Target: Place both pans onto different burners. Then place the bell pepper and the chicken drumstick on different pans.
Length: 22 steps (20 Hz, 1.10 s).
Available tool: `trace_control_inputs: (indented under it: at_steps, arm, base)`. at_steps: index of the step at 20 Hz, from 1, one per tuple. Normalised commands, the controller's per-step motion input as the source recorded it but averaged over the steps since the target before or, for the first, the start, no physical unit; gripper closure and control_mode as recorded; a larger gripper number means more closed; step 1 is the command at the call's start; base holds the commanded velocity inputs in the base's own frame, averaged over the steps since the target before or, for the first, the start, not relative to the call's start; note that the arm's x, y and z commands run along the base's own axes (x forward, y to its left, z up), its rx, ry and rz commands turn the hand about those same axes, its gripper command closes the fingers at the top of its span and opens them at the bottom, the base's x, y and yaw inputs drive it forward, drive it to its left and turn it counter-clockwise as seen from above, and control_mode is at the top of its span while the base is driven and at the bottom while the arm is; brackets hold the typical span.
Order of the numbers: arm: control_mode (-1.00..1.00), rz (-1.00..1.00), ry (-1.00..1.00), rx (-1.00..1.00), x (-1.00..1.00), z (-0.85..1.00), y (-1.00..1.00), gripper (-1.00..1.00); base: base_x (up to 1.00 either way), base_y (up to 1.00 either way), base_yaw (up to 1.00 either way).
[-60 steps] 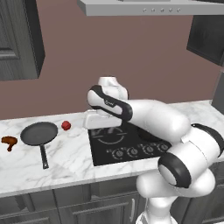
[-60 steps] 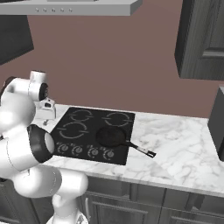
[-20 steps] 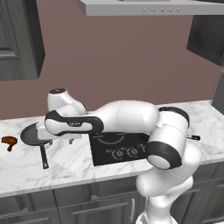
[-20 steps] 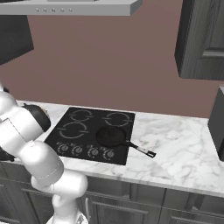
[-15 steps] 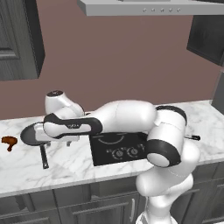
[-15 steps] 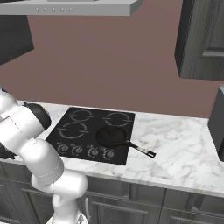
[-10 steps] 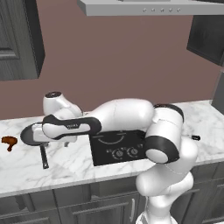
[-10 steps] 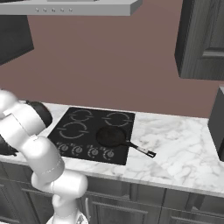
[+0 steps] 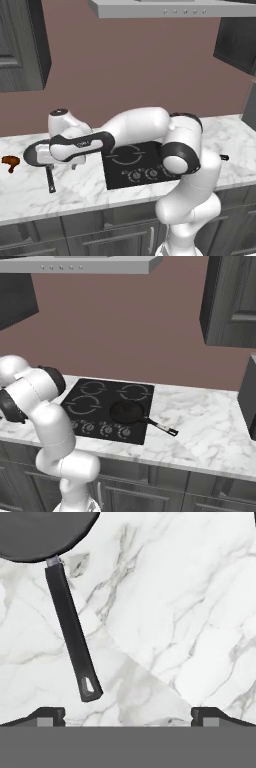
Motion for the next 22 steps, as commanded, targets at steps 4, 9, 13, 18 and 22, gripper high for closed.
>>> trace_control_inputs:
  at_steps: [4, 9, 13, 18, 22]
  arm:
    - [-1.0, 0.0, 0.0, 0.0, 0.09, -0.12, 0.14, -1.0]
    - [-1.0, 0.0, 0.0, 0.0, 0.04, -0.1, 0.21, -1.0]
    - [-1.0, 0.0, 0.0, -0.01, 0.07, -0.18, 0.22, -1.0]
    - [-1.0, 0.0, 0.0, 0.0, 0.11, -0.15, 0.16, -1.0]
    - [-1.0, 0.0, 0.0, 0.0, 0.11, -0.11, 0.13, -1.0]
  base:
    - [0.0, 0.0, 0.0]
    - [0.0, 0.0, 0.0]
    - [0.0, 0.0, 0.0]
    - [0.0, 0.0, 0.0]
    - [0.0, 0.0, 0.0]
